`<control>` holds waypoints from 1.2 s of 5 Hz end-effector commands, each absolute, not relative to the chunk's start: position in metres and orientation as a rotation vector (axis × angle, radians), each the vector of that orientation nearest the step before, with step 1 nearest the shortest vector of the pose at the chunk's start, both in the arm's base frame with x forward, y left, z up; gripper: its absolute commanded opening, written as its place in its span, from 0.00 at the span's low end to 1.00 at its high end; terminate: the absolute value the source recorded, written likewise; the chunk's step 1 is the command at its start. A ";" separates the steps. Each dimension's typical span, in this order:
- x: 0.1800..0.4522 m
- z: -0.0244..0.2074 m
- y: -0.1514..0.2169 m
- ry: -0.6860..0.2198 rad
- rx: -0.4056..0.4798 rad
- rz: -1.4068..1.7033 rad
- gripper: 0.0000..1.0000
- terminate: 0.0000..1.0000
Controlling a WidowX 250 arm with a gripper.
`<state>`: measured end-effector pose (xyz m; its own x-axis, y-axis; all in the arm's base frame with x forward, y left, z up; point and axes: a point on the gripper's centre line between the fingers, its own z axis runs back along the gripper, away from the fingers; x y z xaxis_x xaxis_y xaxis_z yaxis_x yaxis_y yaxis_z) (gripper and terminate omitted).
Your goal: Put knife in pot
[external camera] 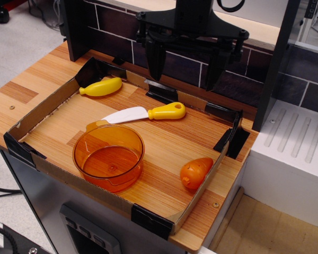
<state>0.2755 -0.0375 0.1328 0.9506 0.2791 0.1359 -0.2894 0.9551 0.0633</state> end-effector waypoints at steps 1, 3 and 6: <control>0.276 0.133 -0.038 -0.126 0.083 0.289 1.00 0.00; 0.304 0.113 -0.011 -0.116 0.035 -0.058 1.00 0.00; 0.321 0.061 -0.001 -0.199 -0.052 -0.309 1.00 0.00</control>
<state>0.3131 0.0013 0.0467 0.9422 -0.2943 0.1598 0.3047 0.9514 -0.0444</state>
